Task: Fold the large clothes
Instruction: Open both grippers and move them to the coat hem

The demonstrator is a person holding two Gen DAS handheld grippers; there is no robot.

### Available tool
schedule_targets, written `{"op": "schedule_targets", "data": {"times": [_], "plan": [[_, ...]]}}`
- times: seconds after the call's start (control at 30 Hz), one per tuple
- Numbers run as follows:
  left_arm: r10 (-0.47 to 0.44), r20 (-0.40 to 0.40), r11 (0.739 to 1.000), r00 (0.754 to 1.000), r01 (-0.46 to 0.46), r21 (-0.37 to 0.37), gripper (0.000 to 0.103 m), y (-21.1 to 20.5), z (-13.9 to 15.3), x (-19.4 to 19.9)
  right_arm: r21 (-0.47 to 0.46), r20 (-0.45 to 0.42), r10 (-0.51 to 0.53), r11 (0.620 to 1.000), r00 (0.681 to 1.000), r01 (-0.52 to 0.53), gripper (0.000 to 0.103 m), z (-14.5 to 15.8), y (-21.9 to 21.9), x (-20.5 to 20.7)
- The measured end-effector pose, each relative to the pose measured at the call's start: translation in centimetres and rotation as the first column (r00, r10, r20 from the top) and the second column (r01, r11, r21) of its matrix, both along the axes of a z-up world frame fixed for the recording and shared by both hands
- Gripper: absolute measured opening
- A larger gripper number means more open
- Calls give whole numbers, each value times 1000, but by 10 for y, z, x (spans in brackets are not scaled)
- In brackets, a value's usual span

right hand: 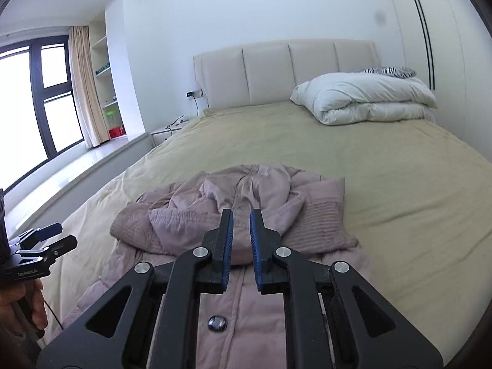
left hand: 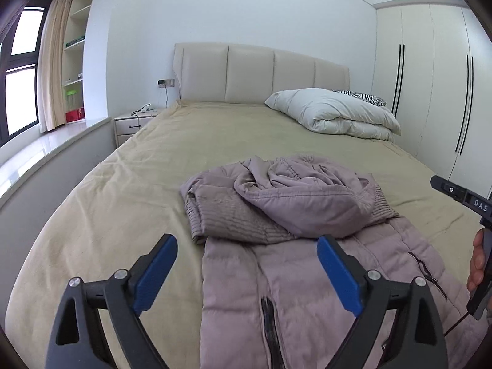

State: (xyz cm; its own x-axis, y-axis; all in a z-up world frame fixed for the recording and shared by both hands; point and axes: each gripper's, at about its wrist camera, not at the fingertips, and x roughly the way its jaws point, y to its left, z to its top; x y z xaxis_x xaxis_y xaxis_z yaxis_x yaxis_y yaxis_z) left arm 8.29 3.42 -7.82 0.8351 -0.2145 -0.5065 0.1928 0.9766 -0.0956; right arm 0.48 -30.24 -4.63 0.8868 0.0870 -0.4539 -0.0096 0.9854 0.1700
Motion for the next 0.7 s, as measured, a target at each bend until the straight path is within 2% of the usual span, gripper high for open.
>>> {"op": "schedule_targets", "data": {"times": [0.1, 0.13, 0.17, 0.2, 0.23, 0.3, 0.4, 0.57, 0.7], "plan": [[32, -10, 999, 999, -32, -34, 97, 20, 5, -41, 91, -22, -4, 996, 1000, 6, 12, -5, -4, -32], [43, -15, 999, 999, -44, -24, 97, 24, 5, -51, 107, -22, -8, 994, 1000, 10, 23, -7, -4, -42], [55, -19, 998, 998, -56, -11, 97, 28, 5, -60, 123, -21, -13, 992, 1000, 16, 61, -9, -4, -52], [59, -30, 998, 998, -60, -13, 97, 32, 5, -68, 160, -22, -27, 987, 999, 31, 85, -11, -6, -67], [60, -47, 998, 997, -61, -24, 97, 35, 3, -73, 212, 0, -46, 976, 999, 45, 103, -12, -9, -78], [56, -76, 997, 995, -60, -45, 97, 39, -2, -84, 267, 49, -58, 963, 997, 43, 103, -11, -12, -97], [51, -113, 999, 992, -51, 3, 97, 36, -10, -94, 194, 32, -68, 979, 997, 60, 103, -7, -7, -109], [31, -151, 998, 988, -23, 52, 97, 42, -13, -115, 96, -45, -64, 993, 997, 68, 103, -5, -22, -126], [-4, -273, 1000, 962, 8, 11, 97, 54, -36, -129, 33, -130, -66, 997, 989, 71, 103, -13, -56, -155]]}}
